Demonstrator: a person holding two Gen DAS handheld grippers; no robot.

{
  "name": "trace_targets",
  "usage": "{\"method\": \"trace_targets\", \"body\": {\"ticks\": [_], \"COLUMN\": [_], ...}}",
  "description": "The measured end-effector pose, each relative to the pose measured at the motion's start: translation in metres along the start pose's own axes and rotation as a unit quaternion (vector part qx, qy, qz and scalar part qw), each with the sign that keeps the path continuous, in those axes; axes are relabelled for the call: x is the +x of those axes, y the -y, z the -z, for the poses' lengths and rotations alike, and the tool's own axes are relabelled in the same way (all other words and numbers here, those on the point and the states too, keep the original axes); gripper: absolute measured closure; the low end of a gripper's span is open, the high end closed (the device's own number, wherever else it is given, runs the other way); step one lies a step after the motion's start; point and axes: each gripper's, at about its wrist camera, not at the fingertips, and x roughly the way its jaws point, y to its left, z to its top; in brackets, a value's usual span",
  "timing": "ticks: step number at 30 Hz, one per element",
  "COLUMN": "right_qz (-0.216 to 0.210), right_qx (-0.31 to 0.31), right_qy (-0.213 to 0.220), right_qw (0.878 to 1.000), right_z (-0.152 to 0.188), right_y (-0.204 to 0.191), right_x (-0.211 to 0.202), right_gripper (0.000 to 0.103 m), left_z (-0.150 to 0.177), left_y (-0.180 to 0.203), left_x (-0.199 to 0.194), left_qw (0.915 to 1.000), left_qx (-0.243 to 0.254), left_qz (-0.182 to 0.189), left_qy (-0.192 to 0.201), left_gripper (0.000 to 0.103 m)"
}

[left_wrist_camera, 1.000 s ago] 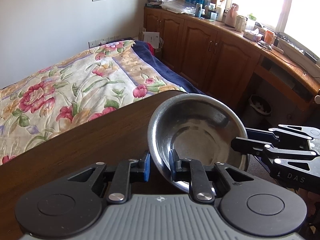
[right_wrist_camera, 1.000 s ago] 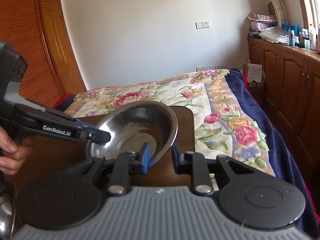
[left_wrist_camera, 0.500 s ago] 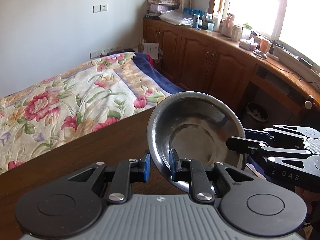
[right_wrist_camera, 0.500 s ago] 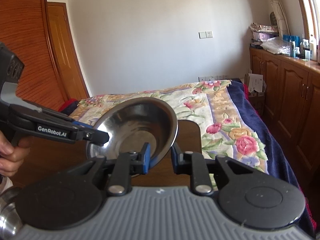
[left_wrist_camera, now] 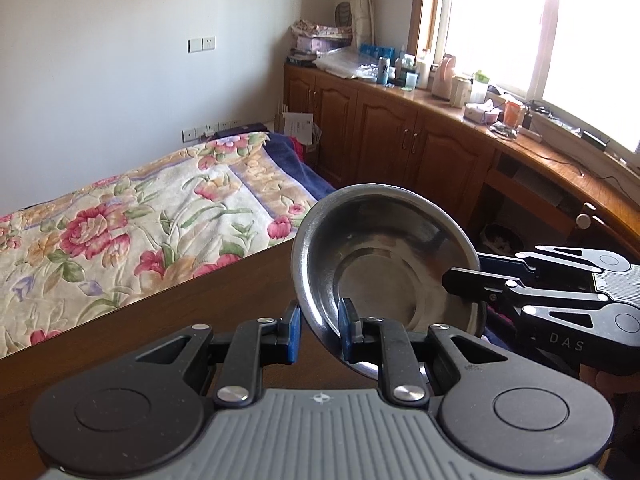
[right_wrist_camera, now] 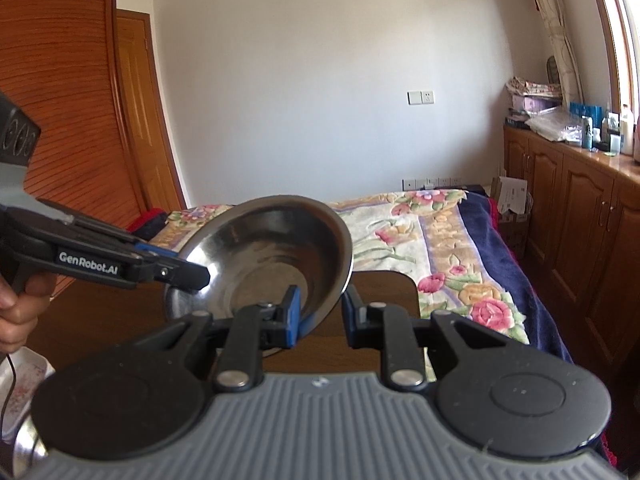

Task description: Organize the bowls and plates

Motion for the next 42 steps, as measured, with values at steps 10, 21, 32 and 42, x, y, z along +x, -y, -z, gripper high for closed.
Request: {"method": "trace_targets", "body": {"ticks": [10,21,32,42], "right_qz": [-0.006,-0.017,-0.031,-0.051], "right_qx": [-0.013,-0.036,-0.041,-0.025], "right_qy": [0.015,0.013,0.007,-0.010], "right_qw": [1.000,0.999,0.999,0.998], "right_z": [-0.002,0.008,0.023,0.052], "right_y": [-0.019,-0.047,-0.074,-0.088], "right_x": [-0.022,-0.037,-0.050,-0.053], "right_gripper": [0.079,0.079,0.079,0.079], "left_z": [0.015,0.049,0.080,0.121], "left_y": [0.003,0.000,-0.003,-0.005], "left_x": [-0.043,-0.082,-0.108,-0.118], "left_qw": [0.9998,0.9995,0.9992,0.9992], "left_qx": [0.004,0.001,-0.014,-0.026], "left_qz": [-0.002,-0.006,-0.010,-0.018], "left_qy": [0.021,0.032,0.037,0.024], "left_gripper": [0.082,0.082,0.082,0.081]}}
